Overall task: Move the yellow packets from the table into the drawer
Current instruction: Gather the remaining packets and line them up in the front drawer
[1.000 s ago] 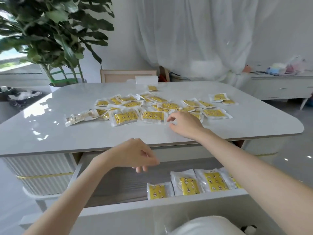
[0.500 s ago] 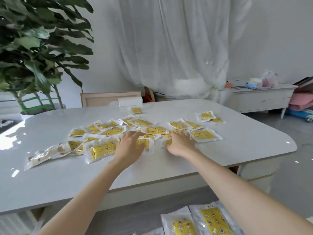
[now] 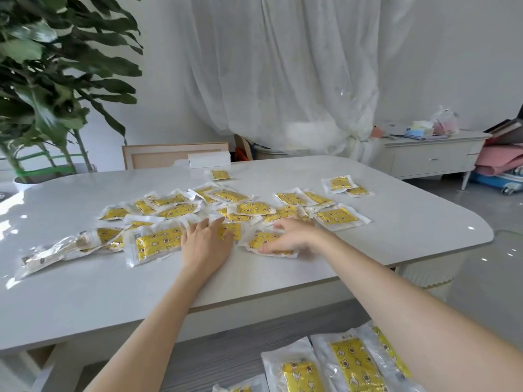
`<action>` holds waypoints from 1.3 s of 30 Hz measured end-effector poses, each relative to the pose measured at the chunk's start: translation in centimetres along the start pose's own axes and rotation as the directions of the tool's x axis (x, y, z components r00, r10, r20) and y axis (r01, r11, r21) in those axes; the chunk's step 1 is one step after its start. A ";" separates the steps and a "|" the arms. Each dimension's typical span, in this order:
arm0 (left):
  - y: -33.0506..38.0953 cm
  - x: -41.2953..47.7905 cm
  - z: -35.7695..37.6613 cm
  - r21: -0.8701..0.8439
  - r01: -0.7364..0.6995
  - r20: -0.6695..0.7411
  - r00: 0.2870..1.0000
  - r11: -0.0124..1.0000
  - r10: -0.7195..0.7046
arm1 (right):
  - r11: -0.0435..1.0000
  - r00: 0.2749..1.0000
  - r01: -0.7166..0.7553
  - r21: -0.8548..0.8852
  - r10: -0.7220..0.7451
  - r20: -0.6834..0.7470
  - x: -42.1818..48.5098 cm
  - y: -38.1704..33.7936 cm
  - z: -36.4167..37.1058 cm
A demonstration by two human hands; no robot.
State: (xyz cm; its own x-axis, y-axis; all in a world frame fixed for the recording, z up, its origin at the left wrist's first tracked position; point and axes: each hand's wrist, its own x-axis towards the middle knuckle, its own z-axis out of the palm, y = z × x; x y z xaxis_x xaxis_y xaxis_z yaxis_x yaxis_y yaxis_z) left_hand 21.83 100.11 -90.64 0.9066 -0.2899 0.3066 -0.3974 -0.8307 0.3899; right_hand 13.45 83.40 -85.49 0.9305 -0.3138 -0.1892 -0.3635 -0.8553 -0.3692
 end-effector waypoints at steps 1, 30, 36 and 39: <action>0.0 0.0 0.0 0.004 -0.002 0.013 1.000 1.000 0.002 | 1.000 1.000 -0.007 -0.006 0.007 0.016 0.0 -0.1 -0.2; -0.8 -1.1 -2.1 -0.857 0.038 -0.121 0.954 0.513 -0.273 | 0.355 0.992 0.126 0.926 -0.067 -0.110 0.3 0.5 -0.9; -1.4 -0.8 -2.3 -0.923 0.116 0.053 0.983 0.367 -0.178 | 0.388 0.972 0.236 0.891 -0.091 -0.218 0.7 -3.0 1.0; -1.0 -1.0 -2.4 -0.948 0.172 0.137 0.980 0.267 -0.142 | 0.296 0.949 0.236 0.926 0.135 -0.285 1.3 -3.9 1.9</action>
State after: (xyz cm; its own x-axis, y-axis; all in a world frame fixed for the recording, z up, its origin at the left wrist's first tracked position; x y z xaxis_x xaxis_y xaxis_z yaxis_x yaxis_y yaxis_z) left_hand 20.99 102.41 -89.26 0.9647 -0.2314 0.1257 -0.0847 0.1795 0.9801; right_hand 16.03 87.07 -86.07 0.8471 -0.5306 0.0299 0.0690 0.0542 -0.9961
